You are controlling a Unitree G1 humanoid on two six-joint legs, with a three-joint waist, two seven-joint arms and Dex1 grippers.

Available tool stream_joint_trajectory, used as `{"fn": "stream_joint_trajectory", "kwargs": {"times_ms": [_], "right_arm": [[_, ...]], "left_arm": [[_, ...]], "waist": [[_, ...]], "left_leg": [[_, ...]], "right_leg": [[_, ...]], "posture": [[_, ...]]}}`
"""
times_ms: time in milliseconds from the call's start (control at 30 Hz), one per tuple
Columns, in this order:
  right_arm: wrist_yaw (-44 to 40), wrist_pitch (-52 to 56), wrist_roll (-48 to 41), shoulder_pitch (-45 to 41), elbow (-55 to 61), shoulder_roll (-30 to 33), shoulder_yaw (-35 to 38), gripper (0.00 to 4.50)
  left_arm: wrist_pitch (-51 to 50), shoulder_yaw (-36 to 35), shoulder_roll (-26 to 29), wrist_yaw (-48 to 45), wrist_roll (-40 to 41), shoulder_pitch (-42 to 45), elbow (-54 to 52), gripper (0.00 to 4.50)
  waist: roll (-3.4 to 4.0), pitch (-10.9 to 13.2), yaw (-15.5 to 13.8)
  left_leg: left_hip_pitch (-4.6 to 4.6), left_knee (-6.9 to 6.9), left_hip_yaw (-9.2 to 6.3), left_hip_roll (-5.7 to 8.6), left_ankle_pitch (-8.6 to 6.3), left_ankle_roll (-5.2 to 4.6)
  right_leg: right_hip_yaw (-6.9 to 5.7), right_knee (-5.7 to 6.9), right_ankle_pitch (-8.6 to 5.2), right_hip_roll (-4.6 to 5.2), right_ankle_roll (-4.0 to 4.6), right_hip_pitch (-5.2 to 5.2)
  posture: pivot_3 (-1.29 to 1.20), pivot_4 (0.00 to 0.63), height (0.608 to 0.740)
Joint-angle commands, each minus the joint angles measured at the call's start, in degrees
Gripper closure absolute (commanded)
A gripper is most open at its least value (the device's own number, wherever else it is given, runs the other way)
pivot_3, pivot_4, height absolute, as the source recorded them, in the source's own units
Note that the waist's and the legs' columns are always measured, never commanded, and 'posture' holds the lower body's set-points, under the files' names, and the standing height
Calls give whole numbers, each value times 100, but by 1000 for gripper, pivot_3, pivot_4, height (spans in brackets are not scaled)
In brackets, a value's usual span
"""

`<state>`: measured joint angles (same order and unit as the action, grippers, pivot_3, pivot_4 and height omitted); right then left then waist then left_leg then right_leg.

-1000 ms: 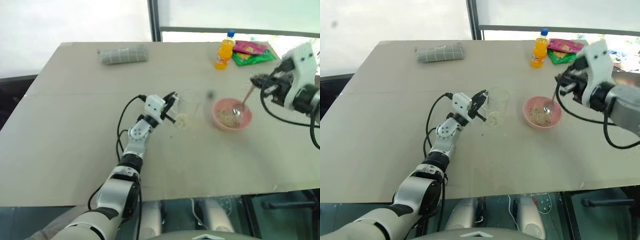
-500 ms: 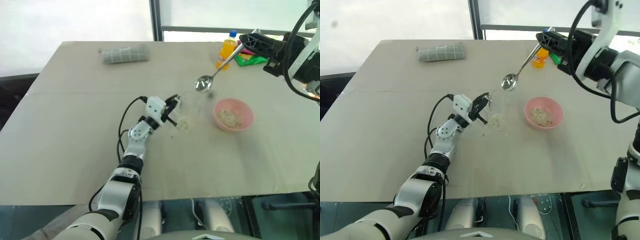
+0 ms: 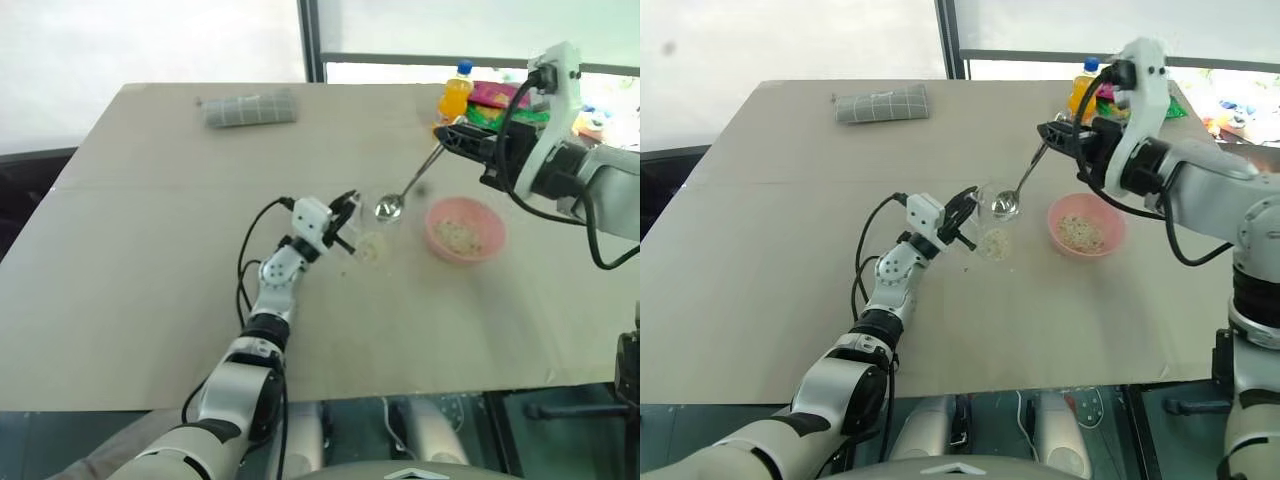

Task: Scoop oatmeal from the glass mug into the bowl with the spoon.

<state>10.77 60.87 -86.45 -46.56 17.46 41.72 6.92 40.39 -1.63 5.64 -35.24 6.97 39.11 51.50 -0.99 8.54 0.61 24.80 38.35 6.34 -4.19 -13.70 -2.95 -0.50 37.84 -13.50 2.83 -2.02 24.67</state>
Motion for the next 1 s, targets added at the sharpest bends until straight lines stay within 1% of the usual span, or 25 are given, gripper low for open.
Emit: {"fn": "stream_joint_trajectory", "kwargs": {"times_ms": [33,167,200,533,567,633,667,700,1000], "right_arm": [[-188,-97,238,-147,57,0,90,3764],[-260,-236,527,-243,-50,-79,229,2191],[-258,-302,625,-288,-91,-109,274,1701],[-393,-361,1083,-240,-68,-320,369,1701],[-400,-359,1125,-243,-71,-329,372,1638],[-417,-349,1189,-254,-81,-351,390,1638],[-427,-344,1213,-259,-91,-356,404,1638],[-439,-336,1230,-261,-98,-360,416,1638],[-483,-257,1306,-215,-101,-389,513,1638]], "left_arm": [[164,-94,-15,31,97,-22,5,4500],[169,-104,-10,15,100,-34,-6,4500],[167,-103,-14,10,102,-36,-5,4500],[178,-102,-47,-32,127,-22,-3,4500],[183,-106,-42,-35,131,-23,-8,3724],[187,-115,-36,-49,146,-27,-22,3020],[155,-127,-46,-129,206,-33,-39,2491],[139,-139,-56,-198,257,-40,-56,2086],[36,-158,-27,-498,474,-280,-438,2086]], "waist": [[0,0,0],[0,0,3],[1,0,3],[2,-1,2],[2,-1,2],[2,-1,2],[2,-1,1],[2,-1,2],[3,-2,7]], "left_leg": [[0,0,0,0,0,0],[-1,0,1,0,0,0],[-2,0,1,0,0,0],[-2,-1,5,0,0,0],[-2,0,5,0,0,0],[-2,0,5,0,0,0],[-2,-1,5,0,0,0],[-2,-1,6,0,0,0],[-3,-1,5,0,0,0]], "right_leg": [[0,0,0,0,0,0],[0,0,0,0,0,0],[0,1,0,0,0,0],[0,1,0,0,0,0],[0,1,0,0,0,0],[0,1,0,0,0,0],[0,1,0,0,0,0],[0,1,0,0,0,0],[1,1,0,0,0,0]], "posture": [[0,150,740],[0,150,740],[0,150,740],[0,150,740],[0,150,740],[0,150,740],[0,150,740],[0,150,740],[0,150,740]]}}
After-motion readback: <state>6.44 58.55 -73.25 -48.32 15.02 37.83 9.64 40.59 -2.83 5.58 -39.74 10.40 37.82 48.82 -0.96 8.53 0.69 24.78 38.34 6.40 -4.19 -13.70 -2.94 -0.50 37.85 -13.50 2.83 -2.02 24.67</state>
